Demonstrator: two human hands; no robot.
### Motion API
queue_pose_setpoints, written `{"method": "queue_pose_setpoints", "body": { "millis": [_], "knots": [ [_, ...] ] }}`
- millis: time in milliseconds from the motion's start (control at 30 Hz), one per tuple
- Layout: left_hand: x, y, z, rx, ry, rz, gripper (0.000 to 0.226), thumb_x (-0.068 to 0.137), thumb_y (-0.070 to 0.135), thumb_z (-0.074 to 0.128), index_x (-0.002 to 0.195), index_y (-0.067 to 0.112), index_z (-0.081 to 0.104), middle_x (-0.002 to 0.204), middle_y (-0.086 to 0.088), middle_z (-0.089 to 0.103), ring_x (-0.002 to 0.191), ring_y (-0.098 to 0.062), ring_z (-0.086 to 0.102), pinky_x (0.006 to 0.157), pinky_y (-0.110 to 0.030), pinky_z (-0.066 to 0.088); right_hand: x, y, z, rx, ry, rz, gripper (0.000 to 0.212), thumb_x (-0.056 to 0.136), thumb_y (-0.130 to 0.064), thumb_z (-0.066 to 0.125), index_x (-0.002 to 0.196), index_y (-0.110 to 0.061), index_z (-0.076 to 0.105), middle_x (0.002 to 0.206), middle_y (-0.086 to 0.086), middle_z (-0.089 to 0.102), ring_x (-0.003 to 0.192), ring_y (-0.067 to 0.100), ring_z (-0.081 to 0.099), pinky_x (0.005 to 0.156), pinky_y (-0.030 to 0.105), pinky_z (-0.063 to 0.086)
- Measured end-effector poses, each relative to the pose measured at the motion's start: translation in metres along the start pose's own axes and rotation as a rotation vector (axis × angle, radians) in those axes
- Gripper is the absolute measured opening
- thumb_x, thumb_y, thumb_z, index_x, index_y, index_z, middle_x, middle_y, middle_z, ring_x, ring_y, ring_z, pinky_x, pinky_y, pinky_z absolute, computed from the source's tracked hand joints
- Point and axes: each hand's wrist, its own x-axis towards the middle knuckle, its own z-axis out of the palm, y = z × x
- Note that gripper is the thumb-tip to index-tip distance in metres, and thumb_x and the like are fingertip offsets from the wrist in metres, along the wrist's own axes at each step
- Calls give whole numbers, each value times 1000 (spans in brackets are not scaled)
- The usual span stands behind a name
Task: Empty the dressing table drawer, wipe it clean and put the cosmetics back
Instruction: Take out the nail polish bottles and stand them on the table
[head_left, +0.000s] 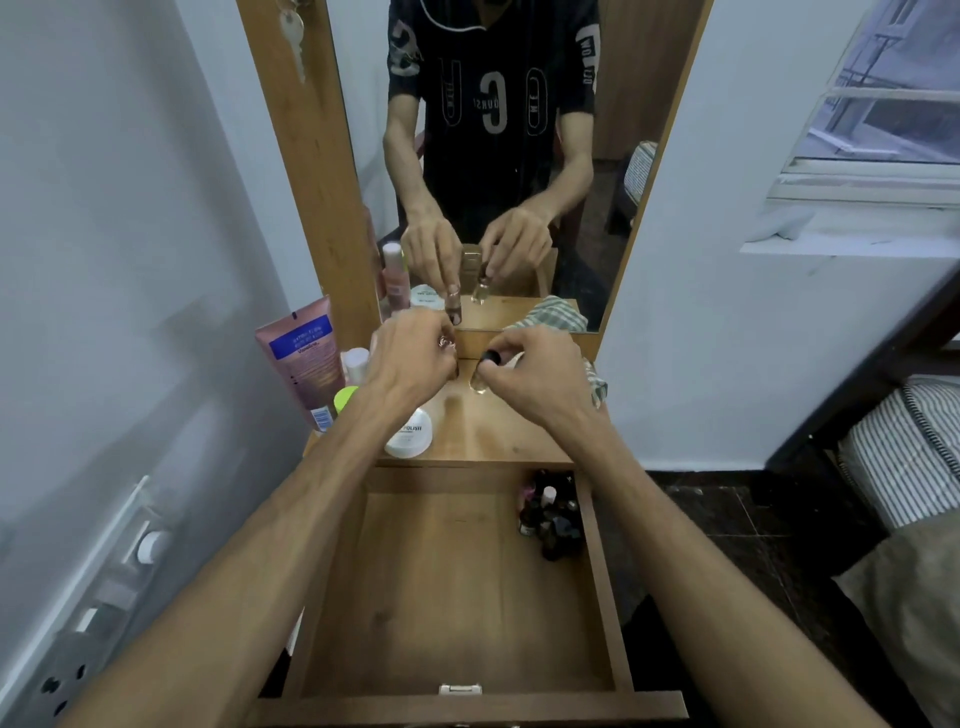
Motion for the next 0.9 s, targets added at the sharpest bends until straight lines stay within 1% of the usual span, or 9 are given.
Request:
{"method": "queue_pose_setpoints", "body": {
  "millis": [100, 167, 367, 467, 600, 667, 767, 833, 900],
  "knots": [
    [10, -3, 6, 6, -9, -9, 19, 80, 17, 66, 95, 21, 77, 94, -5, 76, 93, -30, 69, 70, -35, 50, 27, 1, 16, -65, -15, -6, 14, 75, -31, 69, 75, -19, 77, 65, -5, 69, 66, 13, 65, 66, 38, 60],
    [14, -4, 11, -3, 2, -14, 16, 81, 18, 67, 93, 19, 76, 93, -7, 75, 91, -32, 69, 69, -35, 50, 40, 1, 23, -92, -39, -2, 11, 76, -28, 70, 72, -19, 76, 62, -5, 67, 64, 14, 63, 63, 35, 56],
    [21, -7, 28, -8, 51, -3, 12, 81, 14, 68, 89, 10, 75, 90, -12, 73, 87, -34, 66, 66, -37, 47, 63, 5, 36, -127, -85, -18, 12, 77, -28, 71, 74, -18, 78, 62, -5, 66, 65, 16, 64, 64, 34, 56],
    [21, -10, 35, -38, 53, -11, 11, 82, 15, 69, 89, 9, 75, 91, -12, 73, 88, -34, 66, 69, -40, 51, 66, 9, 38, -137, -88, -35, 11, 79, -26, 73, 80, -18, 80, 69, -3, 71, 70, 18, 67, 67, 35, 58],
    [18, -11, 42, -21, 65, 12, 11, 84, 21, 69, 89, 12, 71, 92, -10, 71, 89, -35, 65, 69, -43, 51, 64, 14, 39, -112, -70, -54, 14, 83, -24, 75, 94, -19, 82, 80, -1, 76, 78, 18, 70, 75, 35, 60],
    [17, -11, 42, 13, 57, 38, 15, 84, 25, 69, 92, 12, 69, 95, -9, 70, 90, -34, 65, 70, -44, 53, 62, 17, 38, -105, -58, -64, 19, 83, -23, 77, 101, -19, 80, 85, -1, 77, 82, 17, 70, 79, 37, 60],
    [15, -13, 42, 33, 52, 70, 18, 83, 23, 65, 97, 14, 70, 99, -6, 67, 89, -32, 66, 71, -46, 55, 55, 23, 36, -82, -44, -59, 30, 82, -25, 78, 112, -22, 77, 93, -1, 77, 88, 18, 71, 84, 40, 61],
    [12, -14, 42, 17, 67, 83, 16, 82, 22, 63, 94, 14, 70, 100, -4, 66, 86, -31, 66, 68, -45, 55, 49, 27, 31, -81, -36, -61, 30, 82, -22, 77, 111, -22, 77, 92, -2, 77, 86, 15, 70, 84, 39, 61],
    [6, -14, 42, -4, 102, 92, 14, 81, 21, 63, 93, 15, 69, 99, -1, 64, 84, -28, 65, 64, -44, 55, 40, 30, 24, -82, -15, -75, 24, 80, -19, 75, 103, -20, 80, 89, -5, 78, 83, 13, 70, 82, 38, 60]
  ]
}}
